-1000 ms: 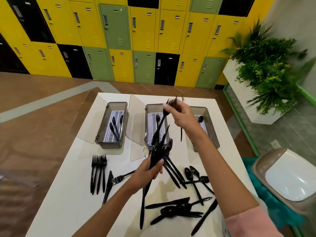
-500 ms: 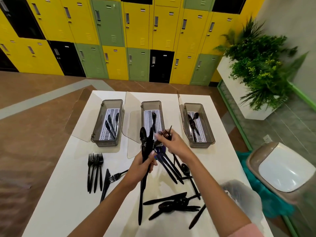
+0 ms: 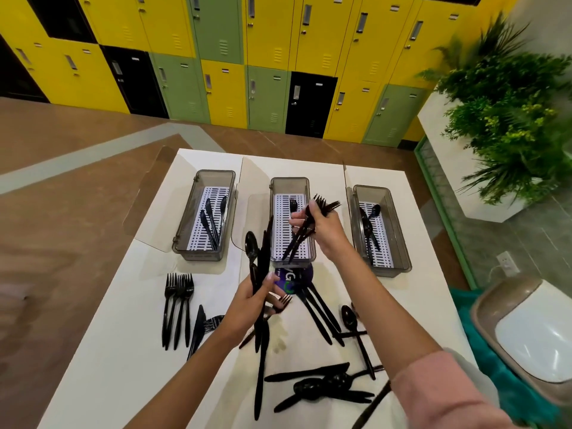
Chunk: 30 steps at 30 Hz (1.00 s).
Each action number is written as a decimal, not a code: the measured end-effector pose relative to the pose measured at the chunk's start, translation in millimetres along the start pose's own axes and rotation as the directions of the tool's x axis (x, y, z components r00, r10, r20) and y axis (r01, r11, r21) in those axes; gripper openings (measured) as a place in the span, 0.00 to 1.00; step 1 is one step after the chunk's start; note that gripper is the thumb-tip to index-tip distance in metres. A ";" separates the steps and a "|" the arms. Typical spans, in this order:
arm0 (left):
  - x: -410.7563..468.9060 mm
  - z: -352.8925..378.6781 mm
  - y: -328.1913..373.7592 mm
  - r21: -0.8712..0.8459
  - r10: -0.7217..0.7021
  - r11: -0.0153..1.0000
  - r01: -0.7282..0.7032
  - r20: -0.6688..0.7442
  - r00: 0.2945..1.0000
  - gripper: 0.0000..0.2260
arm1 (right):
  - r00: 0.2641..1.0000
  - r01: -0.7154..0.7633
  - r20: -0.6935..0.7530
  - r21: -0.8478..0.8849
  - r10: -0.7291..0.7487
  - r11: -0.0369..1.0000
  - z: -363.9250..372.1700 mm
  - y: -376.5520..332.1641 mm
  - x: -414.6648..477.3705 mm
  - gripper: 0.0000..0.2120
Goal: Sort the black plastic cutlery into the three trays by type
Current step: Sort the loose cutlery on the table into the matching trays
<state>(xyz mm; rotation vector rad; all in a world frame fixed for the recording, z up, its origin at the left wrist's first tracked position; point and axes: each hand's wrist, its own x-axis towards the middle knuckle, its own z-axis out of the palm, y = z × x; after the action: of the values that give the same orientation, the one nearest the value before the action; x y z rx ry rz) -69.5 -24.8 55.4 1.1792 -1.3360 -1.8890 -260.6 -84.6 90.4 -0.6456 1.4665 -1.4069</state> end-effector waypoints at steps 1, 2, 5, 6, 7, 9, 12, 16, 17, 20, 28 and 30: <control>3.6 -2.1 0.1 0.014 -0.004 1.000 0.004 -0.005 1.000 0.11 | 1.000 0.004 -0.027 0.030 -0.003 1.000 2.7 -3.3 11.2 0.13; 6.1 -3.8 0.3 0.019 -0.009 1.000 0.009 -0.003 1.000 0.11 | 0.998 0.009 -0.059 0.034 -0.007 0.999 4.9 -5.5 21.6 0.12; 14.9 -7.0 0.6 -0.028 -0.043 0.999 0.044 0.033 0.999 0.11 | 0.992 0.001 -0.122 -0.078 -0.010 0.997 11.2 -2.6 51.7 0.08; 17.5 -7.6 0.8 -0.045 -0.053 0.997 0.056 0.050 0.997 0.10 | 0.991 -0.021 -0.136 -0.137 0.002 0.990 12.6 1.9 59.9 0.08; 19.2 -7.4 1.2 -0.056 -0.059 0.996 0.063 0.065 0.996 0.10 | 0.989 -0.047 -0.147 -0.196 0.018 0.979 12.8 8.5 67.2 0.07; 22.0 -6.4 2.2 -0.072 -0.059 0.995 0.066 0.091 0.994 0.09 | 0.988 -0.116 -0.136 -0.296 0.078 0.948 11.5 23.7 76.3 0.09; 25.4 -4.2 3.1 -0.081 -0.057 0.994 0.067 0.113 0.992 0.09 | 0.983 -0.182 -0.070 -0.476 0.170 0.860 6.8 36.7 71.7 0.17; 27.2 -1.8 2.4 -0.094 -0.067 0.992 0.079 0.130 0.989 0.09 | 0.999 -0.050 -0.029 -0.642 0.041 0.765 3.1 33.6 50.2 0.31; 27.2 -1.3 2.1 -0.100 -0.068 0.992 0.082 0.135 0.988 0.10 | 0.999 0.001 -0.032 -0.655 -0.028 0.755 2.5 32.4 44.5 0.30; 25.8 1.7 3.4 -0.119 -0.065 0.989 0.085 0.163 0.985 0.10 | 0.999 0.032 -0.018 -0.549 -0.050 0.835 1.1 26.5 17.1 0.23; 18.6 11.7 2.6 -0.143 -0.070 0.985 0.099 0.195 0.978 0.10 | 0.954 -0.149 0.216 -0.267 0.209 0.952 -10.2 28.8 -49.7 0.17; 15.3 12.3 1.9 -0.121 -0.085 0.986 0.112 0.211 0.974 0.12 | 0.955 -0.135 0.223 -0.265 0.197 0.955 -13.0 30.9 -55.4 0.15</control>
<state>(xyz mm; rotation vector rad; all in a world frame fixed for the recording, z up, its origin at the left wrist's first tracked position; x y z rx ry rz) -87.7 -32.2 53.4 1.0240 -1.2539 -2.1850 -243.0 -24.3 74.5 -0.8022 1.4693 -0.9827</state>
